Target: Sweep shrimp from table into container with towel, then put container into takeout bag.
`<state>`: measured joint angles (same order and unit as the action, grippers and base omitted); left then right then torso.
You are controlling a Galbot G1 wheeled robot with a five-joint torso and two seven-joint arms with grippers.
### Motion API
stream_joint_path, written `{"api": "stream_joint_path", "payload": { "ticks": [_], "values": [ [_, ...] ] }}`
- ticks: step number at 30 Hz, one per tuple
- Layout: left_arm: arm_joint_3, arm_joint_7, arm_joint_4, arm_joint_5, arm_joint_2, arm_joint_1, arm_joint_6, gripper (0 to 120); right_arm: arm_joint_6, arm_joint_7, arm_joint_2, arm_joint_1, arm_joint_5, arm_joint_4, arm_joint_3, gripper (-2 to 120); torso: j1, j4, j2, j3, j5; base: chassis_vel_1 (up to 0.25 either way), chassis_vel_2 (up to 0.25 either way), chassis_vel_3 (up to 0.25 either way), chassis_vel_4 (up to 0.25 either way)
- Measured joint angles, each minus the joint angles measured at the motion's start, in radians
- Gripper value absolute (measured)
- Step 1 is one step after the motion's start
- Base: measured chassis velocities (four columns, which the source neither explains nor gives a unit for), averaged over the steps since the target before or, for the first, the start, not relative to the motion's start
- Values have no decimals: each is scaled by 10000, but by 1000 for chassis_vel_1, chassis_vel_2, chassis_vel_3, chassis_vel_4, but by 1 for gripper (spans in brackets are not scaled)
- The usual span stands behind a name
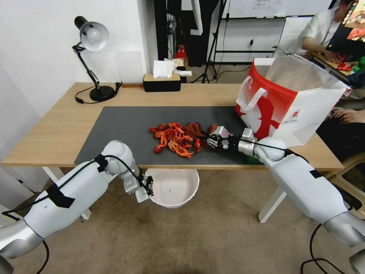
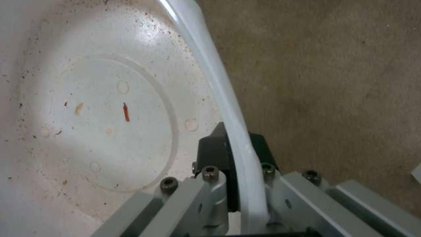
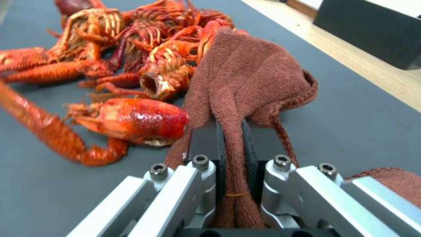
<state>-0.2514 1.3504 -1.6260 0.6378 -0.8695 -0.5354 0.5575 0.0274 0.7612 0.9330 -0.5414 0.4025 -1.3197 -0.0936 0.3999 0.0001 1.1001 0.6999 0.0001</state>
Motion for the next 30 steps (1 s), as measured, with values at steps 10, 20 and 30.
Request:
{"api": "stream_joint_path", "payload": {
  "ticks": [10, 20, 30],
  "values": [
    [-40, -19, 26, -19, -38, 59, 6, 0, -21, 212, -596, -471, 315, -782, -4, 7, -1, -4, 0, 0, 0, 0, 0, 0, 0],
    [2, -33, 28, 6, -9, -29, 30, 0, -153, 322, -845, -748, 413, -1441, -139, 7, 0, -2, 0, 1, -1, 0, 0, 0, 0],
    [70, -91, -42, -7, 161, -32, 35, 0, -271, 555, -1209, -974, 444, -2187, -373, 7, 0, 0, 0, 1, -1, 0, 0, 0, 0]
  ]
}}
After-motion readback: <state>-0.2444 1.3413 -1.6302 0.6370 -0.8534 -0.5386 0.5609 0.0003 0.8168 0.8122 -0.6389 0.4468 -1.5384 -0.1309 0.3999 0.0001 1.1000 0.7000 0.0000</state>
